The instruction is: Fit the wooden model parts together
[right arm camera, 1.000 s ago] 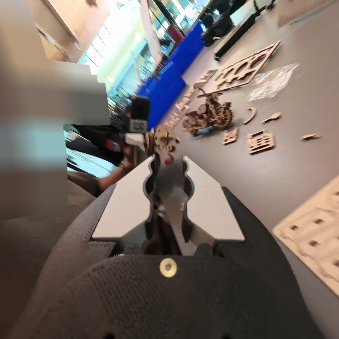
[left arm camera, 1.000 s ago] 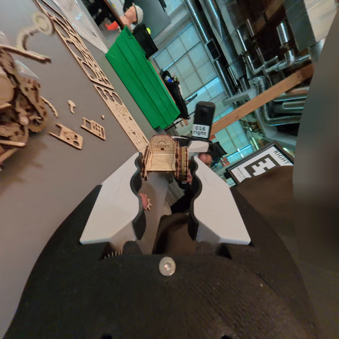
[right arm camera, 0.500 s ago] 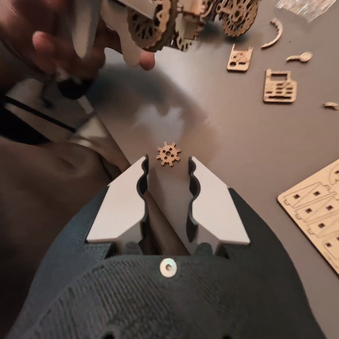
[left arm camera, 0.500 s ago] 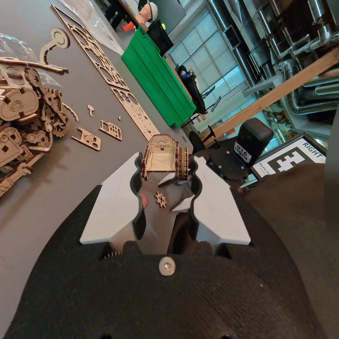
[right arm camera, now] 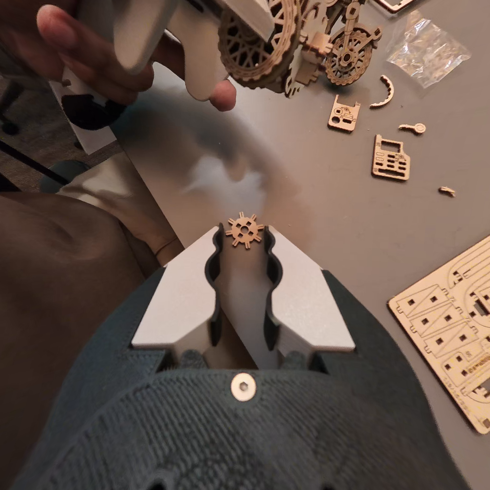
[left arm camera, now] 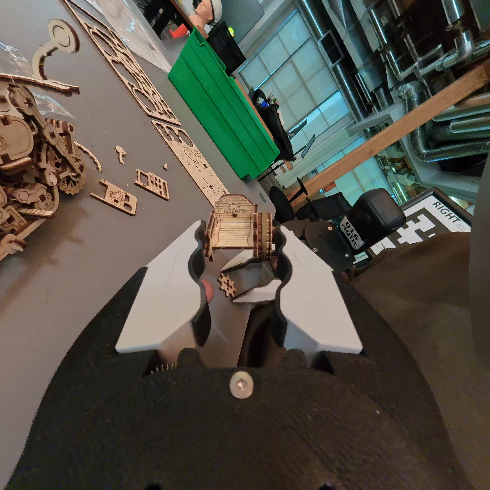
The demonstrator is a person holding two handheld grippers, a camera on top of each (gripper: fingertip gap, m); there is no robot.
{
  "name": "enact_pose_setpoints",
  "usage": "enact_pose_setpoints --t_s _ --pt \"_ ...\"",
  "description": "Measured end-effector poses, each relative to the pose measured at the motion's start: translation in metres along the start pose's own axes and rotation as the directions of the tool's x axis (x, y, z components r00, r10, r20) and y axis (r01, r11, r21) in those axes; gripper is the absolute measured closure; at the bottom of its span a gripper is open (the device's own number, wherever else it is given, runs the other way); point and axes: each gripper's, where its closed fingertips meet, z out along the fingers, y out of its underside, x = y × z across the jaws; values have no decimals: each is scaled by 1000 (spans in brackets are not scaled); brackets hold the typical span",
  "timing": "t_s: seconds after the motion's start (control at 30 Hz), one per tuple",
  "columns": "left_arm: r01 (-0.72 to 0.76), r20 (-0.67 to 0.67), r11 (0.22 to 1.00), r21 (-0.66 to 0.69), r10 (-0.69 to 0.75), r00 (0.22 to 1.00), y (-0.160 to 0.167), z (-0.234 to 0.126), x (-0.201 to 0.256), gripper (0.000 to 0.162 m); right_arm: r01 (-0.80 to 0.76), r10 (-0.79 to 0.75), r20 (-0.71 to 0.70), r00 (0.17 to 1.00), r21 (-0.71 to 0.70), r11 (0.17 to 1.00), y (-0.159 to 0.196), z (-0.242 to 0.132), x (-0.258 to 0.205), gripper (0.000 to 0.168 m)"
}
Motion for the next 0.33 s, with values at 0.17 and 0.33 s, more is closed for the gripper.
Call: enact_pose_setpoints --t_s 0.17,0.33 --pt "1 -5 1000 -5 -1 1000 1 1 1 112 4 -5 9 1000 4 1000 0 0 2 145" --pt "14 -16 1000 1 -14 1000 0 0 2 112 -5 5 3 1000 22 1000 0 -1 11 145"
